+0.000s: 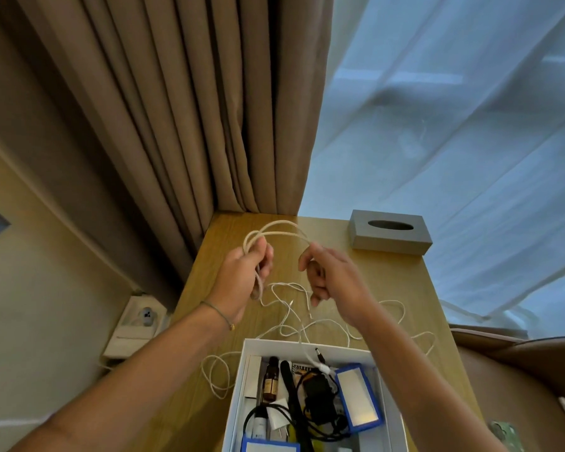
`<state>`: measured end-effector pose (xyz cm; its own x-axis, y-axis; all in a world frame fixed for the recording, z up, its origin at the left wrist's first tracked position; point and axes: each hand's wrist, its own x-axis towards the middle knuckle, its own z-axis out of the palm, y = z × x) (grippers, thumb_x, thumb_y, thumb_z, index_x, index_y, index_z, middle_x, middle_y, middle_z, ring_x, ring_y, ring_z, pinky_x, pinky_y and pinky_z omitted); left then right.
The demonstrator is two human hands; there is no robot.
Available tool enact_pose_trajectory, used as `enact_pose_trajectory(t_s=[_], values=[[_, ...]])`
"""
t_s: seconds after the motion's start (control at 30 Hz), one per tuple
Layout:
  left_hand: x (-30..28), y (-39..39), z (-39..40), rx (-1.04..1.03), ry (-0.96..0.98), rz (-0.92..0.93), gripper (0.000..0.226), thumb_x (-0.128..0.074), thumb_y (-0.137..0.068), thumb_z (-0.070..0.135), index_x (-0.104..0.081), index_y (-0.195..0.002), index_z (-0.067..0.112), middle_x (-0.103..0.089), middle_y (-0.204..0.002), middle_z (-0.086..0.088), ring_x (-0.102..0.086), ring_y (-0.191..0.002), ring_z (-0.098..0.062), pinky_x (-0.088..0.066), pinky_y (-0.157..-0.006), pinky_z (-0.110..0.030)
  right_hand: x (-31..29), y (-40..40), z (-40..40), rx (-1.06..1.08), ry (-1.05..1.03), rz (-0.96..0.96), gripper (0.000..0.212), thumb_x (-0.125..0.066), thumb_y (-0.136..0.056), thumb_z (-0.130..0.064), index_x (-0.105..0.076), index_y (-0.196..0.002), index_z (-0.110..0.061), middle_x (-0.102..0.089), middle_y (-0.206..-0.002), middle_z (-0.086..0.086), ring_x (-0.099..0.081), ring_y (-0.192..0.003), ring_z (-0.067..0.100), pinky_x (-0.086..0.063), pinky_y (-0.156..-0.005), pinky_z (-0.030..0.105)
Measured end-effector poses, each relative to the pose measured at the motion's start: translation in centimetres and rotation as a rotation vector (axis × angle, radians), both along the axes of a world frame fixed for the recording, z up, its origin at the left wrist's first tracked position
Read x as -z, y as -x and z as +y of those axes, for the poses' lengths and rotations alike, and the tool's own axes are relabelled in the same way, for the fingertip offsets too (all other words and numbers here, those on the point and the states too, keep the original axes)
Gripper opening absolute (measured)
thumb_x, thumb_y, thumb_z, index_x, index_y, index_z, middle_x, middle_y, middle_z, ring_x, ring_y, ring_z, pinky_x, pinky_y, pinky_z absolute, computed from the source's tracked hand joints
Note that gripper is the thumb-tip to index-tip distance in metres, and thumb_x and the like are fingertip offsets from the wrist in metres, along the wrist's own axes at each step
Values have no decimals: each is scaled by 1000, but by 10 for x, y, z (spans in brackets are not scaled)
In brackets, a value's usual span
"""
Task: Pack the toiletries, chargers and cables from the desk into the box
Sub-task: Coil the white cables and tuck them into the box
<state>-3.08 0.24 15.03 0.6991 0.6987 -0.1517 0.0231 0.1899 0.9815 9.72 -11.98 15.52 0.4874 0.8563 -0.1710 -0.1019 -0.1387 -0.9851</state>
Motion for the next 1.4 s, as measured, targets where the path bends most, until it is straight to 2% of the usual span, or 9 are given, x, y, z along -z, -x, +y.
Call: enact_pose_trajectory(t_s=[0.27, 0.43, 0.57, 0.67, 0.9, 1.07, 1.13, 1.27, 1.4], values=[[-5, 0, -17, 1, 87, -42, 44, -62, -86, 38, -54, -115, 6, -76, -106, -11, -71, -107, -26, -55, -92, -44, 8, 34, 10, -107, 184, -119, 49, -39, -107, -41, -55, -69, -15, -47, -46, -10, -41, -40, 9, -43, -51, 39], [-1, 4, -17, 77, 136, -93, 43, -72, -80, 21, -62, -122, 13, -70, -93, -16, -69, -88, -27, -57, -69, -35, 5, 35, 7, -215, 205, -15, 38, -39, -106, -35, -56, -80, -12, -47, -51, -5, -41, -39, 11, -45, -40, 30], [-1, -4, -15, -62, 205, -102, 30, -64, -87, 39, -66, -88, 9, -53, -60, 1, -61, -55, -13, -56, -67, -39, 12, 42, -1, -301, 214, 145, 43, -44, -104, -41, -64, -88, -6, -45, -57, 1, -43, -45, 15, -52, -47, 30], [-2, -7, -5, -195, -91, -16, 35, -50, -100, 41, -56, -80, 14, -52, -59, 3, -52, -47, -12, -44, -43, -24, 26, 46, -21, -359, 237, 127, 39, -45, -106, -34, -68, -101, -2, -48, -59, 0, -46, -48, 16, -52, -52, 27], [20, 9, 12, 28, -682, 355, 31, -53, -95, 50, -51, -75, 26, -45, -56, 8, -37, -43, -3, -33, -45, -21, 10, 14, -55, -347, 230, -88, 21, -57, -101, -20, -70, -91, -7, -52, -55, -7, -47, -50, 11, -47, -59, 29], [19, 15, -12, 413, -537, 280, 64, -35, -71, 90, -62, -87, 34, -51, -51, 22, -41, -44, 3, -33, -45, -12, -17, -17, -53, -189, 83, -216, 26, -57, -102, -22, -76, -91, -9, -48, -61, 7, -44, -52, 13, -47, -65, 32], [18, 14, -23, 525, -432, 233, 90, -32, -69, 92, -61, -96, 12, -45, -48, 20, -35, -41, 2, -28, -41, -10, -19, -20, -47, -128, 34, -240, 28, -56, -102, -22, -76, -88, -8, -49, -57, -2, -44, -51, 9, -48, -59, 22], [18, 13, -36, 699, -249, 247, 36, -55, -78, 75, -64, -82, 41, -40, -56, 4, -32, -42, -10, -30, -39, -23, -11, -17, -34, -7, -15, -329, 30, -57, -101, -24, -75, -81, -12, -46, -53, -9, -46, -51, 6, -48, -57, 21], [25, 18, -38, 616, -76, 234, 48, -57, -90, 61, -67, -81, 15, -44, -51, 2, -34, -37, -11, -29, -37, -23, 2, -10, -31, 101, -29, -447, 25, -60, -99, -26, -73, -78, -21, -58, -56, -3, -53, -52, 14, -52, -56, 33]])
